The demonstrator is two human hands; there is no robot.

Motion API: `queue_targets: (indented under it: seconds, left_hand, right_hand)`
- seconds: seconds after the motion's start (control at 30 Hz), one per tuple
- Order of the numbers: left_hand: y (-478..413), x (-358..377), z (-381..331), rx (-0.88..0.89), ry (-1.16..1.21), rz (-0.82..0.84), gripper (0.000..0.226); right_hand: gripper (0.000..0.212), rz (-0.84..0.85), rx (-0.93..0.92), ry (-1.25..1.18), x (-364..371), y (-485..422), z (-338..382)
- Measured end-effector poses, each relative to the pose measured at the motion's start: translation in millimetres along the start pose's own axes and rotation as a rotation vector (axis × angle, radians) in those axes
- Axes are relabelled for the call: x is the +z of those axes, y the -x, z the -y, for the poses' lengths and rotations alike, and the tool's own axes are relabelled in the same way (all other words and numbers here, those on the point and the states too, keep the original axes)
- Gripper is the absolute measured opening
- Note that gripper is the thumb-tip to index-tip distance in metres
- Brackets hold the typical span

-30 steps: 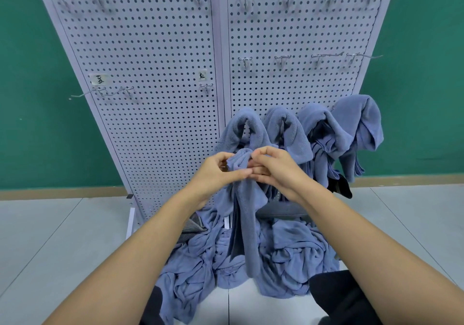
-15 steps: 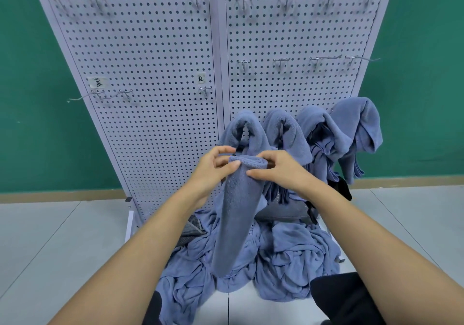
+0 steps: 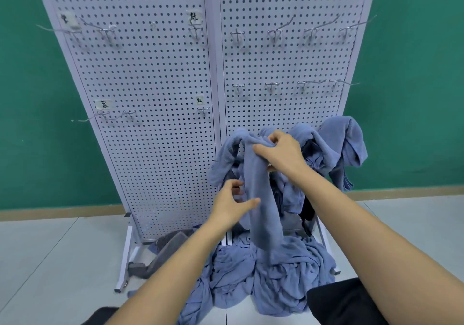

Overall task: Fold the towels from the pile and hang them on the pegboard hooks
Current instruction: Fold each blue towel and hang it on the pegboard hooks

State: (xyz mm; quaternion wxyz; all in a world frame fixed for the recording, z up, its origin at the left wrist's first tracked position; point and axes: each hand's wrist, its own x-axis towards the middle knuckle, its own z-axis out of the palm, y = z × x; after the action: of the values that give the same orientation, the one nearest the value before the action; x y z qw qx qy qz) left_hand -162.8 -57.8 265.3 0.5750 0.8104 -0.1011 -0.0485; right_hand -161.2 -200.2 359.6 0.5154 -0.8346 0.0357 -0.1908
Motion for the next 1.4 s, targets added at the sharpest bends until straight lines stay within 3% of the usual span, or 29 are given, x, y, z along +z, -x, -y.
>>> queue_targets:
  seconds: [0.13,0.23,0.3,0.4,0.43,0.5,0.57,0.67,0.77,0.87,1.0,1.17,1.33,1.4]
  left_hand:
    - [-0.2,23.7,-17.1,0.091,0.038,-0.117,0.057]
    - [0.6,27.5,-28.6,0.201,0.030,-0.272,0.034]
    - [0.9,22.5,-36.5,0.228,0.010,-0.328,0.021]
    - [-0.6,12.2,-55.9,0.243,-0.024,-0.351,0.019]
    - [-1.7,10.4,-64.5,0.238,-0.042,-0.351,0.015]
    - [-6.5,11.2,-81.1,0.200,-0.089,-0.344,0.005]
    - [-12.6,17.3,-97.1,0.188,-0.125,-0.320,0.007]
    - [-24.8,33.7,-121.0,0.208,-0.174,-0.280,0.008]
    - [-37.8,52.6,-147.5,0.246,-0.225,-0.266,0.009]
    - [-53.3,73.0,-172.1,0.286,-0.229,-0.221,0.022]
    - [-78.7,99.5,-200.2,0.402,-0.273,-0.139,0.011]
    - [-112.4,136.6,-216.7,0.528,-0.476,0.010,0.035]
    - [-152.8,172.5,-229.4,0.544,-0.295,-0.196,0.016]
    - [-171.1,180.9,-240.5,0.570,-0.255,-0.284,0.022]
  right_hand:
    - [0.030,-0.032,-0.083,-0.033,-26.3,0.9,39.3]
    - [0.032,-0.071,-0.117,-0.140,-54.9,0.7,44.1]
    - [0.032,-0.101,-0.059,-0.239,-78.4,-2.0,30.9]
    - [0.031,-0.124,0.140,-0.274,-110.0,-8.0,-7.7]
    - [0.031,-0.120,0.189,-0.155,-117.5,-8.9,-22.1]
    - [0.028,-0.072,0.185,0.339,-125.1,-7.5,-46.6]
    - [0.030,-0.038,0.036,0.542,-123.1,-4.2,-55.4]
    - [0.034,0.118,-0.147,0.263,-119.7,-1.1,-42.2]
    - [0.059,0.271,-0.194,0.127,-126.9,-9.6,-32.6]
    - [0.070,0.170,-0.248,0.238,-147.2,-31.3,-37.8]
    - [0.048,-0.051,-0.291,0.367,-188.9,-59.5,-43.0]
    - [0.044,-0.204,-0.310,0.449,-240.1,-91.0,-45.5]
    - [0.041,-0.314,-0.310,0.482,-269.6,-132.4,-50.8]
    - [0.041,-0.341,-0.315,0.457,-273.9,-151.3,-52.7]
